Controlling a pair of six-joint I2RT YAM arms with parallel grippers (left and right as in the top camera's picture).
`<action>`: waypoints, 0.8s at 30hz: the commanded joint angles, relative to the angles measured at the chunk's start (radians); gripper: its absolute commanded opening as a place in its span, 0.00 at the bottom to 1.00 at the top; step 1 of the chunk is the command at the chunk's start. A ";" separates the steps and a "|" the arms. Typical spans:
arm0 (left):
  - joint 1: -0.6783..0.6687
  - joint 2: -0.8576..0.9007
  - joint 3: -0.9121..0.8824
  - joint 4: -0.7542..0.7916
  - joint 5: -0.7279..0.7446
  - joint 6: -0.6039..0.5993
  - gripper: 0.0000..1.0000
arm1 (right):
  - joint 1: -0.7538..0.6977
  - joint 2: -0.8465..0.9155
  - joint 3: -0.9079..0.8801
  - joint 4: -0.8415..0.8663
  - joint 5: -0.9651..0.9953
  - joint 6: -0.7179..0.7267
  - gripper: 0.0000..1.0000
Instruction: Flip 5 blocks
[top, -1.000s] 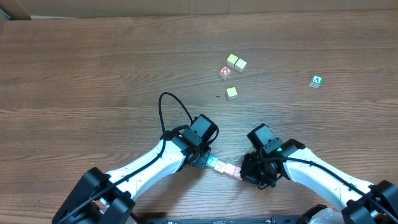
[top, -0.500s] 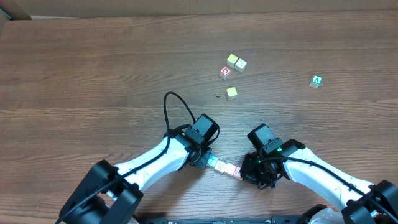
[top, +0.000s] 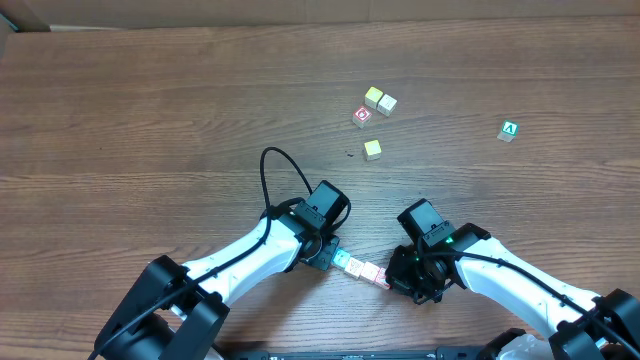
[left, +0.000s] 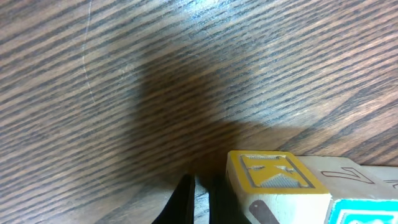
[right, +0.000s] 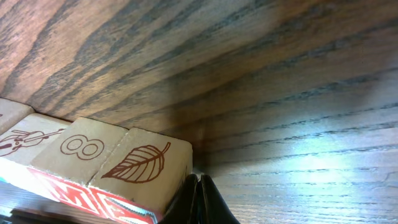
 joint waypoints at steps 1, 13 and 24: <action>0.015 0.045 -0.008 0.006 0.060 0.043 0.04 | 0.030 -0.001 0.011 0.027 -0.042 0.036 0.04; 0.039 0.045 -0.008 0.008 0.069 0.138 0.04 | 0.084 -0.001 0.011 0.031 -0.042 0.120 0.04; 0.039 0.045 -0.008 0.023 0.069 0.232 0.04 | 0.114 -0.001 0.011 0.031 -0.042 0.249 0.04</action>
